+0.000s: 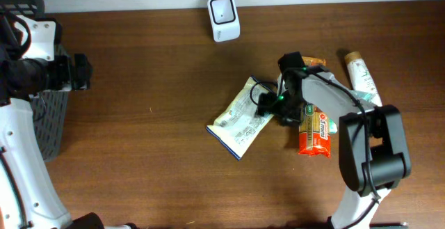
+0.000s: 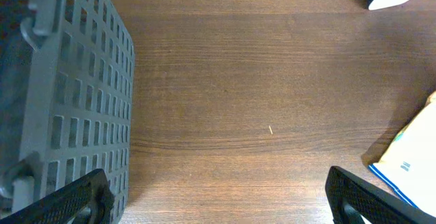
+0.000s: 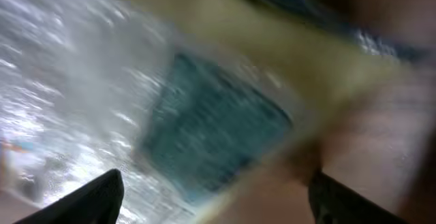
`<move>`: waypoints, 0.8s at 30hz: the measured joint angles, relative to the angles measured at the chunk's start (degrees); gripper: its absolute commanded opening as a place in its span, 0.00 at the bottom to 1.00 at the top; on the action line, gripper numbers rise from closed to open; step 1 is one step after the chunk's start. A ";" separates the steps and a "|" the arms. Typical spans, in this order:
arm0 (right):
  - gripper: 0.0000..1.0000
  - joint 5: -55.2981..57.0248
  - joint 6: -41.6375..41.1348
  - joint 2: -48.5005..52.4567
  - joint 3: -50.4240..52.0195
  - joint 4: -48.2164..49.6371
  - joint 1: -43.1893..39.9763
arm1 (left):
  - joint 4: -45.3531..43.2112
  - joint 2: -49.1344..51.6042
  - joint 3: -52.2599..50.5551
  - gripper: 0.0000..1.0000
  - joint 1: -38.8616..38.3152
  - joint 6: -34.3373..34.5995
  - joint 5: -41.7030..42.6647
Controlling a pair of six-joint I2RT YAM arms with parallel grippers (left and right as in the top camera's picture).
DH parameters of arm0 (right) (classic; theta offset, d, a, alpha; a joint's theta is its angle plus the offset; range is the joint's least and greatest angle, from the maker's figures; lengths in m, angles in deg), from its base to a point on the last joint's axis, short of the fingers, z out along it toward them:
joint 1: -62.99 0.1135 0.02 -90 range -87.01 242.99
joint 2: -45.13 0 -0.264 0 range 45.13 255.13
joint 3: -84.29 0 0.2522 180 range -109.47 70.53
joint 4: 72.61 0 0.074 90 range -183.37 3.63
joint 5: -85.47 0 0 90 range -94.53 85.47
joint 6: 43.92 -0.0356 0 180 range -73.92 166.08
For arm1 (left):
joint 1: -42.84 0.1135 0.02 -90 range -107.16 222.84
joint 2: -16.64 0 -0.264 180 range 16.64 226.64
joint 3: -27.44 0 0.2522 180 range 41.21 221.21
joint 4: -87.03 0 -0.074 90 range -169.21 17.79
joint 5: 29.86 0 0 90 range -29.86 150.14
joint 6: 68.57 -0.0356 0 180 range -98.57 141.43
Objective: Scan the item barcode
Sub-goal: 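Lift the white-blue bag and hold it under the scanner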
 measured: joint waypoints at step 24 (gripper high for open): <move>0.42 -5.38 -6.23 1.60 1.62 15.54 13.88 | -0.02 0.00 0.00 0.99 0.00 0.00 0.00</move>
